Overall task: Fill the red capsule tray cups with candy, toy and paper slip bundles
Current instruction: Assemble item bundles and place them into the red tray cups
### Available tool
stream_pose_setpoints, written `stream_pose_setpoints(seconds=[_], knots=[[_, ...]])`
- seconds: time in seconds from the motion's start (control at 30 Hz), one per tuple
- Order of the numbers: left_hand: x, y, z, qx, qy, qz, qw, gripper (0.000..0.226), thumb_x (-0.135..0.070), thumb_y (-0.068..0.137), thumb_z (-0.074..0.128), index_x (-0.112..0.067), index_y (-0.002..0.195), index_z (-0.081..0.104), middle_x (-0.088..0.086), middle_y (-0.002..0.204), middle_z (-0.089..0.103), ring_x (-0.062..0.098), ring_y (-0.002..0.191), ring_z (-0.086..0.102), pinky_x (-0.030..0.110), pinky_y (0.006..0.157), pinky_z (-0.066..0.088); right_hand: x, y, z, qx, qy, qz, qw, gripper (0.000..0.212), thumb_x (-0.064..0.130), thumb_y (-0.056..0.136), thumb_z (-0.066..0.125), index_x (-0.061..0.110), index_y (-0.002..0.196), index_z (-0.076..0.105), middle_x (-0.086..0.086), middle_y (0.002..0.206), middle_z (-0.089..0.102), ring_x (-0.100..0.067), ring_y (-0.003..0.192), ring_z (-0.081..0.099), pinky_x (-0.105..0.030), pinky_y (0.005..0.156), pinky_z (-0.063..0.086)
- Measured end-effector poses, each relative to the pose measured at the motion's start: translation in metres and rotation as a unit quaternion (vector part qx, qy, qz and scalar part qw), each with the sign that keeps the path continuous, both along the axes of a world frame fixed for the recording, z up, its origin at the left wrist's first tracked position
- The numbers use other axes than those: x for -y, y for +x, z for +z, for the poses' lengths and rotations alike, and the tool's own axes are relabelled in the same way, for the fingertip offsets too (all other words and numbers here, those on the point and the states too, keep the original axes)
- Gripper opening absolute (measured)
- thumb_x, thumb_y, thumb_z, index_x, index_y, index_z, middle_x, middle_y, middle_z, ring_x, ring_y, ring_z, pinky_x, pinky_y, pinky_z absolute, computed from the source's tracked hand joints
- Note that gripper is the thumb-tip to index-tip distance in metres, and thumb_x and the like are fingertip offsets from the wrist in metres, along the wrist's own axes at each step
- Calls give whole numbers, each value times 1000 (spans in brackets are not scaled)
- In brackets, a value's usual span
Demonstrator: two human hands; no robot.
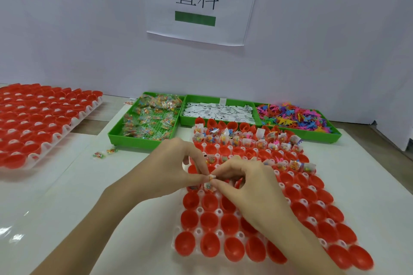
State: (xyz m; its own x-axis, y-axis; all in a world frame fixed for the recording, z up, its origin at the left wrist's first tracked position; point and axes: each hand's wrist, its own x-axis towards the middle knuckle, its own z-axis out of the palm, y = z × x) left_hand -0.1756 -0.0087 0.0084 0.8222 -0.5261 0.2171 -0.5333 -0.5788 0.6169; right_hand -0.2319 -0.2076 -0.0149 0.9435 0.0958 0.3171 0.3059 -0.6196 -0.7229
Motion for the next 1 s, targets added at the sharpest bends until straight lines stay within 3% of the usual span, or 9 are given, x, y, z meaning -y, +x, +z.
stream_pose_setpoints(seconds=[0.13,0.3,0.4,0.57,0.7,0.8,0.93,1.0], knots=[[0,0,-2,34,42,-4,999,9,-38,77,86,-36,76,78,-20,84,66,-1,89,49,11,68,36,0,0,-1,28,-41,9,999,10,23,84,83,31,82,76,22,77,70,-1,81,65,-8,69,44],[1,2,-5,57,58,-27,996,10,-28,75,86,-33,74,78,-22,90,69,2,95,48,15,75,39,-4,1,-7,62,-129,-3,990,14,29,83,82,35,82,70,25,81,62,5,84,54,-10,72,37],[3,2,-7,87,66,-45,993,7,-30,75,86,-30,75,79,-21,88,71,3,92,49,20,79,42,-1,3,-8,65,-133,-13,989,13,31,81,84,34,83,72,20,94,51,2,92,51,-10,78,39],[4,4,-8,108,76,-53,990,6,-35,77,83,-30,80,82,-20,90,73,4,89,53,24,79,44,-5,5,-10,49,-142,-16,989,14,26,82,83,31,84,70,19,79,54,5,81,54,-6,70,38],[3,4,-8,115,77,-50,989,3,-34,78,82,-32,79,80,-18,88,72,4,85,51,28,77,46,-5,5,-9,31,-121,-12,992,18,23,85,79,33,91,66,15,77,59,-4,74,57,-12,67,44],[5,4,-9,128,74,-43,988,4,-35,78,80,-31,76,78,-17,86,72,4,83,50,33,76,48,-1,1,-3,42,-97,7,994,8,33,91,72,34,87,65,12,71,60,-10,71,58,-16,64,43],[4,5,-11,128,82,-32,988,22,-49,78,69,-30,80,79,-18,89,72,4,85,50,32,77,48,1,-4,1,56,-116,24,991,48,56,101,47,24,68,61,3,52,49,-19,55,52,-23,50,35],[3,5,-11,125,84,-34,988,20,-48,78,70,-30,81,80,-17,89,72,4,86,50,33,78,48,-1,-6,2,50,-141,18,989,57,60,101,41,22,60,53,1,47,43,-22,51,48,-27,48,35]])
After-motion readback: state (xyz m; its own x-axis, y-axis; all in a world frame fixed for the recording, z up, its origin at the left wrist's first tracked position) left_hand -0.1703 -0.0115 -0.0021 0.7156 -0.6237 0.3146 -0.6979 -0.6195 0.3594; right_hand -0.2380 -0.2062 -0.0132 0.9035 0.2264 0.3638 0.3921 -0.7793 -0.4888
